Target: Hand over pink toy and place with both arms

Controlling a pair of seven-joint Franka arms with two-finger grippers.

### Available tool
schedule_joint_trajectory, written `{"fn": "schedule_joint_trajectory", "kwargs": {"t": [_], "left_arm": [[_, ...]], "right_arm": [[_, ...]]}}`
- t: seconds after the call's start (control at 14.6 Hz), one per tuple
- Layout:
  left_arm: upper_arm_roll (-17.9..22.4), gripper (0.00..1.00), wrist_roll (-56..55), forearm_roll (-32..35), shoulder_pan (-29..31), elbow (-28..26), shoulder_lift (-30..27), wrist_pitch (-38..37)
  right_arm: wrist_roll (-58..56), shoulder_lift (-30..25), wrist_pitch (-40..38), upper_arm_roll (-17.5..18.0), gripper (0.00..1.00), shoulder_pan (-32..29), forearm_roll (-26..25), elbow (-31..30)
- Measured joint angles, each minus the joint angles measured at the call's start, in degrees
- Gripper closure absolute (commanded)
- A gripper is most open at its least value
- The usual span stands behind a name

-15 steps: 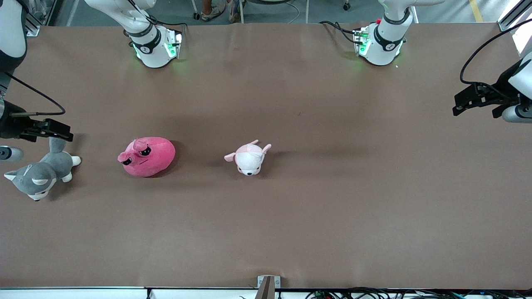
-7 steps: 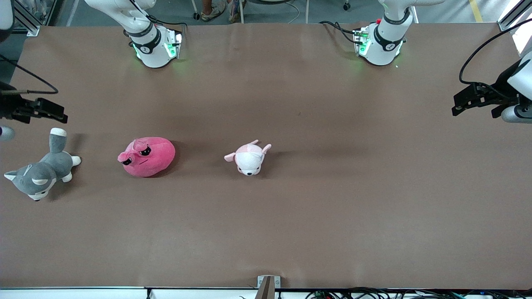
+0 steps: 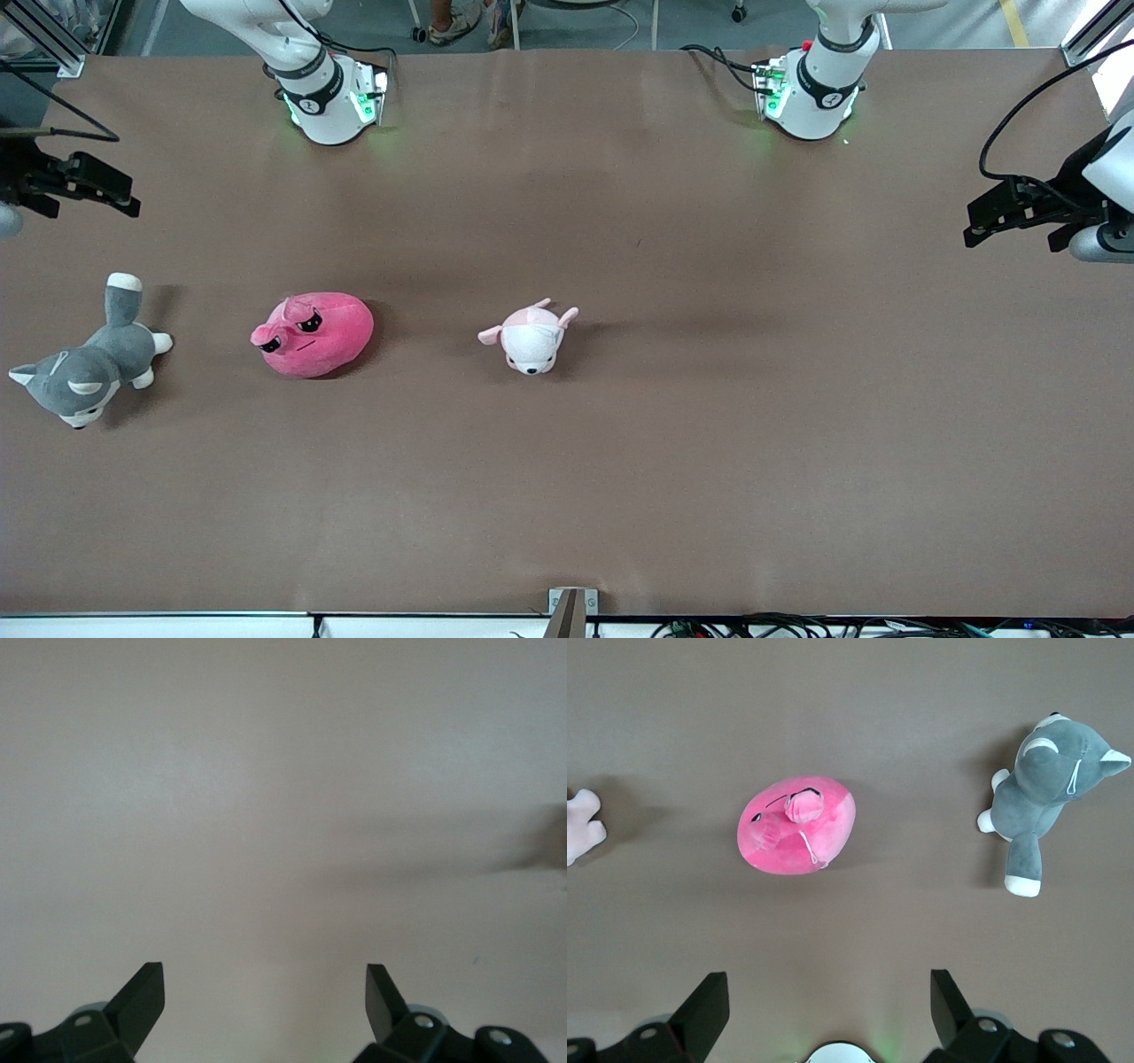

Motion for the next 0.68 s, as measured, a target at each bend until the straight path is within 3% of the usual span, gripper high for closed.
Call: {"fn": "schedule_joint_trajectory", "kwargs": {"t": [0.68], "left_arm": [[0.0, 0.0, 0.0, 0.0, 0.0, 0.0, 0.0, 0.0]], "right_arm": [[0.1, -2.8, -0.1, -0.5, 0.0, 0.5, 2.1, -0.9]]}}
